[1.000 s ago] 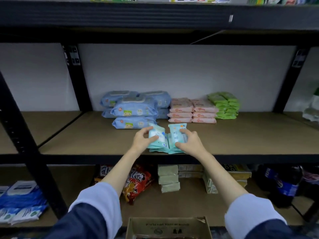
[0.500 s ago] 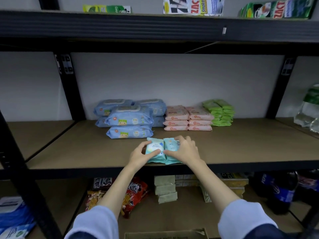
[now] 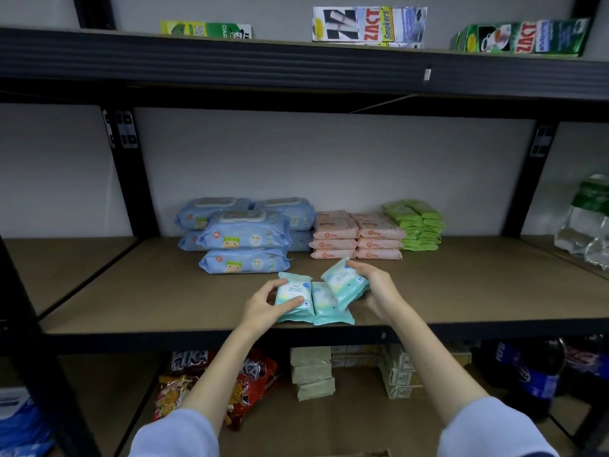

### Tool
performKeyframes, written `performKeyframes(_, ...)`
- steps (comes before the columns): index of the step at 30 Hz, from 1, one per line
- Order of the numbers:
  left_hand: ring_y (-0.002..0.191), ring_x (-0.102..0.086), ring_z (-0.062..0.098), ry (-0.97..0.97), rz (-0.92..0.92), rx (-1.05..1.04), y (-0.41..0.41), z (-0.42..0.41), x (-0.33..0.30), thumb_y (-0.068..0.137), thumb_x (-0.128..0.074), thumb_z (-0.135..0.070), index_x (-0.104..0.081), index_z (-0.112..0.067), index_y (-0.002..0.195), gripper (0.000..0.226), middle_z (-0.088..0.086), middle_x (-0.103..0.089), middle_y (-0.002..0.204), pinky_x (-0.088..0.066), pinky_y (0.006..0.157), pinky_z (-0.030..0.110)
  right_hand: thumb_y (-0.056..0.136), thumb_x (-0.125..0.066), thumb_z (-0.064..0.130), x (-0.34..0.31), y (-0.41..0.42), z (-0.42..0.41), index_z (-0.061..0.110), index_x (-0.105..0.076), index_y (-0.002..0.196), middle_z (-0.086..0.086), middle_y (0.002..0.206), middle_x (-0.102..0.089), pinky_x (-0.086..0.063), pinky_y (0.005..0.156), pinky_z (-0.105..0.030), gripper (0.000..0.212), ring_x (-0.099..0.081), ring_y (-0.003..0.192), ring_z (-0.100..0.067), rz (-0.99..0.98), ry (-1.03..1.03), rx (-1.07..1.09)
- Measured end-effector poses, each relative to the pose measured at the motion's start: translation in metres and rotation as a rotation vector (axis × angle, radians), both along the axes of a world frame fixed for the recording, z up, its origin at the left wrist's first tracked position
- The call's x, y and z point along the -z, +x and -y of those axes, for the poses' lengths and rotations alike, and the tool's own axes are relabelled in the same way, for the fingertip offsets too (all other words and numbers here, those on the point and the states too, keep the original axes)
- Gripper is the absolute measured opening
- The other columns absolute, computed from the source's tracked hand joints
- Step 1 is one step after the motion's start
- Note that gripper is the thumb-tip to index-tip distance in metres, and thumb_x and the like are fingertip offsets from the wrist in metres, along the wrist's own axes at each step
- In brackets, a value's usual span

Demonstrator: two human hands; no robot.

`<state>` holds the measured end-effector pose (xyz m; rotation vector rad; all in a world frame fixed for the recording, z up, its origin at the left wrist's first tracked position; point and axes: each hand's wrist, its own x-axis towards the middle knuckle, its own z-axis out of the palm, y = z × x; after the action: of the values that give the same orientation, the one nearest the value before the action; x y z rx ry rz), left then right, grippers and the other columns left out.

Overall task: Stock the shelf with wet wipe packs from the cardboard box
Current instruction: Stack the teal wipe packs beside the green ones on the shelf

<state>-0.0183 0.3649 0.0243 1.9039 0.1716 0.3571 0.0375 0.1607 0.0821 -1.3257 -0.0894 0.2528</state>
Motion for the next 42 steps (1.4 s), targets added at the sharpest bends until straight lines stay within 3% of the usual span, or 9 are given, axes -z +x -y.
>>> performKeyframes(5,0.101,-0.056,0.011,-0.011,0.009,-0.008,-0.003,0.003,-0.001,0.070,-0.079,-0.035,-0.057,-0.030,0.110,0.046,-0.001,-0.060,0.115,-0.043,0.083,0.020,0.090,-0.041,0.003,0.029,0.003,-0.006,0.016,-0.065,0.106,-0.006,0.101,-0.058,-0.041,0.054,-0.014,0.031,-0.052,0.076,-0.014,0.193,-0.331,0.053)
performKeyframes(9,0.104,-0.054,0.013,0.055,0.001,-0.016,-0.004,0.007,-0.001,0.072,-0.077,-0.035,-0.052,-0.026,0.110,0.047,-0.002,-0.056,0.115,-0.041,0.084,0.022,0.089,-0.038,0.002,0.039,0.007,-0.011,0.019,-0.064,0.104,-0.006,0.116,-0.055,-0.040,0.082,-0.025,0.035,-0.051,0.101,-0.019,0.239,-0.450,-0.028)
performKeyframes(14,0.100,-0.050,0.012,0.094,-0.037,0.028,-0.004,0.008,-0.005,0.076,-0.074,-0.034,-0.050,-0.024,0.112,0.045,-0.004,-0.053,0.114,-0.040,0.075,0.020,0.090,-0.036,0.002,0.038,0.007,-0.011,0.017,-0.063,0.110,-0.007,0.120,-0.055,-0.040,0.072,-0.018,0.036,-0.051,0.096,-0.015,0.243,-0.510,-0.104)
performKeyframes(17,0.104,-0.050,0.011,0.061,-0.074,0.078,-0.003,0.004,-0.008,0.077,-0.072,-0.039,-0.052,-0.029,0.114,0.043,-0.005,-0.053,0.117,-0.042,0.077,0.015,0.094,-0.044,0.031,0.037,0.010,-0.010,0.030,-0.063,0.108,-0.001,0.127,-0.056,-0.041,0.097,-0.025,0.024,-0.051,0.111,-0.016,0.269,-0.519,-0.116)
performKeyframes(19,0.118,-0.047,0.012,-0.019,-0.070,0.079,0.000,0.002,-0.007,0.074,-0.069,-0.051,-0.050,-0.034,0.119,0.052,-0.007,-0.050,0.126,-0.042,0.095,0.023,0.075,-0.048,0.067,0.041,0.011,-0.012,0.052,-0.061,0.096,0.004,0.132,-0.053,-0.030,0.111,-0.041,0.029,-0.044,0.125,-0.020,0.299,-0.633,-0.137)
performKeyframes(21,0.130,-0.038,0.012,-0.096,-0.058,0.065,0.003,0.000,-0.006,0.080,-0.064,-0.050,-0.042,-0.032,0.132,0.058,-0.009,-0.044,0.132,-0.033,0.106,0.026,0.056,-0.047,0.079,0.052,0.019,-0.014,0.065,-0.055,0.090,0.005,0.136,-0.050,-0.027,0.112,-0.044,0.037,-0.039,0.129,-0.024,0.288,-0.696,-0.173)
performKeyframes(24,0.131,-0.039,0.014,-0.069,-0.093,0.066,0.007,-0.003,-0.004,0.084,-0.063,-0.038,-0.038,-0.025,0.138,0.061,-0.002,-0.042,0.141,-0.033,0.106,0.027,0.059,-0.050,0.075,0.051,0.014,-0.017,0.058,-0.052,0.113,0.004,0.142,-0.045,-0.024,0.114,-0.043,0.057,-0.036,0.133,-0.026,0.313,-0.724,-0.189)
performKeyframes(27,0.130,-0.041,0.016,-0.018,-0.107,0.048,0.008,-0.004,-0.001,0.080,-0.068,-0.038,-0.040,-0.026,0.137,0.064,0.001,-0.043,0.142,-0.033,0.111,0.034,0.086,-0.050,0.053,0.045,0.012,-0.019,0.044,-0.047,0.128,0.002,0.145,-0.040,-0.015,0.116,-0.046,0.044,-0.034,0.135,-0.024,0.335,-0.754,-0.205)
performKeyframes(42,0.125,-0.045,0.013,-0.055,-0.075,0.043,0.008,0.000,-0.002,0.081,-0.069,-0.027,-0.044,-0.020,0.134,0.059,0.001,-0.046,0.138,-0.036,0.102,0.023,0.097,-0.034,0.045,0.046,0.004,-0.016,0.041,-0.036,0.137,-0.001,0.153,-0.028,0.012,0.114,-0.041,0.040,-0.011,0.144,-0.022,0.353,-0.781,-0.236)
